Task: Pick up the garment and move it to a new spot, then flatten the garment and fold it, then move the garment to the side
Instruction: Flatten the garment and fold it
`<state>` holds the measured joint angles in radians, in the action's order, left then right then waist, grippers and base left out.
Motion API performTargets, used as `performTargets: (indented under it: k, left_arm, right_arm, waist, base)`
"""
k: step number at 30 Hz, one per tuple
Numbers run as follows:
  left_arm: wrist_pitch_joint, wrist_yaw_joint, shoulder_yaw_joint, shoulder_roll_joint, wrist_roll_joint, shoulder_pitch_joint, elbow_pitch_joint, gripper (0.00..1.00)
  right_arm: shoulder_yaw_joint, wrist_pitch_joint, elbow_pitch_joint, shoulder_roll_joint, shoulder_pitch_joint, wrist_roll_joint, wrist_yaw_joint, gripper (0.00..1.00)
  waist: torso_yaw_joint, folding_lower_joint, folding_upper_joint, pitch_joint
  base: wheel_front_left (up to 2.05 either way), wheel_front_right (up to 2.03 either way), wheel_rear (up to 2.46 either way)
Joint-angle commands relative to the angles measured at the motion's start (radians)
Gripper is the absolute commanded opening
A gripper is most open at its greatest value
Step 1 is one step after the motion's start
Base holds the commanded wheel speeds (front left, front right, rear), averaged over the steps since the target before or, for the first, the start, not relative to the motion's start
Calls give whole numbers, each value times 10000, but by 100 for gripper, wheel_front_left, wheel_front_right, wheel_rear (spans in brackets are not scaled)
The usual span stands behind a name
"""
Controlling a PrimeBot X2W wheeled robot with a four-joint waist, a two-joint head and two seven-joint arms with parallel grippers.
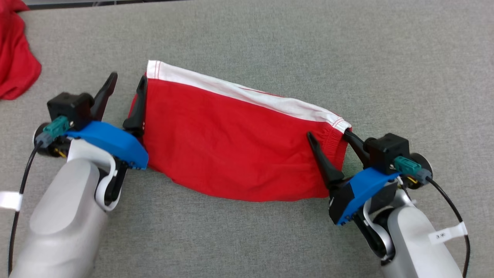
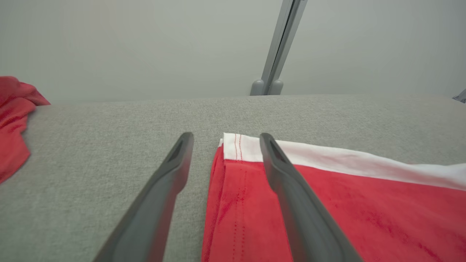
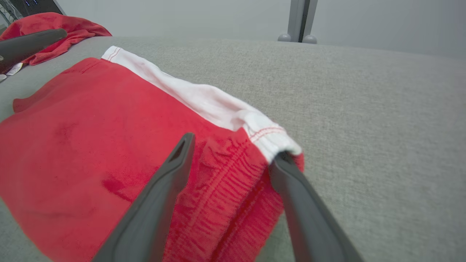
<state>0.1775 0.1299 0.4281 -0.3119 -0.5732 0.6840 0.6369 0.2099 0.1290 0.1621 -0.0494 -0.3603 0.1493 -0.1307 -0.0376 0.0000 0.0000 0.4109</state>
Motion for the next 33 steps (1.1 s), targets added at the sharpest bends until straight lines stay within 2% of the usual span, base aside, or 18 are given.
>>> performTargets:
  k: [1, 10, 16, 22, 28, 33]
  left_arm:
    - [-65, -32, -99, -120, -110, -307, -209, 100]
    - [-697, -423, -221, -545, -541, -1659, -1086, 100]
    - [-1598, -649, -385, -732, -1060, -2142, -1243, 100]
    - [-2496, -645, -466, -889, -1532, -2290, -1373, 100]
    - [-3436, -440, -320, -1065, -1946, -2367, -1737, 100]
    - [-4148, -344, 40, -1113, -2023, -2387, -1971, 100]
  right_arm:
    - [-137, 141, -244, -20, 313, -126, -1, 100]
    - [-759, 692, -1390, -18, 1438, -384, -1, 100]
    - [-1120, 657, -2238, -17, 1821, -381, -1, 100]
    - [-1130, 734, -2704, -16, 1958, -259, -1, 100]
    - [-1126, 710, -2918, -16, 1997, -188, -1, 100]
    - [-1078, 626, -2953, -16, 1856, -133, -1, 100]
  waist:
    - [-29, 0, 0, -171]
    - [-125, 0, 0, -800]
    - [-358, 0, 0, -951]
    - [-549, 0, 0, -803]
    - [-642, 0, 0, -650]
    - [-681, 0, 0, -567]
  base:
    - [0, 0, 0]
    - [0, 0, 0]
    - [0, 0, 0]
    - [0, 0, 0]
    - [0, 0, 0]
    - [0, 0, 0]
